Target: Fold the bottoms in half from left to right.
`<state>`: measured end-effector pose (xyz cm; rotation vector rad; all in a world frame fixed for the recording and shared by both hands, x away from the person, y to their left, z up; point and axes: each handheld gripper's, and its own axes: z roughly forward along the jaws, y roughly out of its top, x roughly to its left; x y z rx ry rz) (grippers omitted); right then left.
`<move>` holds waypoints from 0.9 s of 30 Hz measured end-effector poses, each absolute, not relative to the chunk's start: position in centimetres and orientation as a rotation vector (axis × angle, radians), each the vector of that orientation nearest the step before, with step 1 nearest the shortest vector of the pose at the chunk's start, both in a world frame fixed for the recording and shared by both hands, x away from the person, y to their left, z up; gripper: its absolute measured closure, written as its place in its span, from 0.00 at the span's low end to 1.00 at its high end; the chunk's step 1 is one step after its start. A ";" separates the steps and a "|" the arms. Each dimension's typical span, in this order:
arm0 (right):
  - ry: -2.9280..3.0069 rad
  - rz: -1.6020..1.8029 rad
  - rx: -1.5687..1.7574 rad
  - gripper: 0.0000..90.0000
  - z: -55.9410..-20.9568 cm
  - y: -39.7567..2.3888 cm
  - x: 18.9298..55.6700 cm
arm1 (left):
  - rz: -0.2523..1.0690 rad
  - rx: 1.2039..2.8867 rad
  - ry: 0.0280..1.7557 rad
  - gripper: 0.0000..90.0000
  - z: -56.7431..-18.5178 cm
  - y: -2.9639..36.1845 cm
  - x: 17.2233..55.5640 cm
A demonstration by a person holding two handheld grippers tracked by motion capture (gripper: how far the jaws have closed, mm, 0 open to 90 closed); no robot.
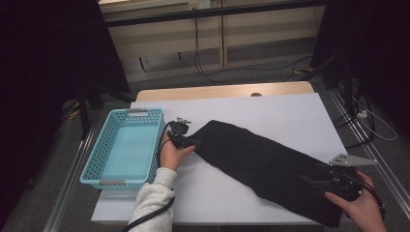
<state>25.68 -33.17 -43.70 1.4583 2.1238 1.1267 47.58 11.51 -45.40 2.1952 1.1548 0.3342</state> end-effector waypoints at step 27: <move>2.166 1.115 1.437 0.24 -43.7 -32.4 25.5 | 0.269 2.187 1.117 0.45 -45.0 10.7 46.7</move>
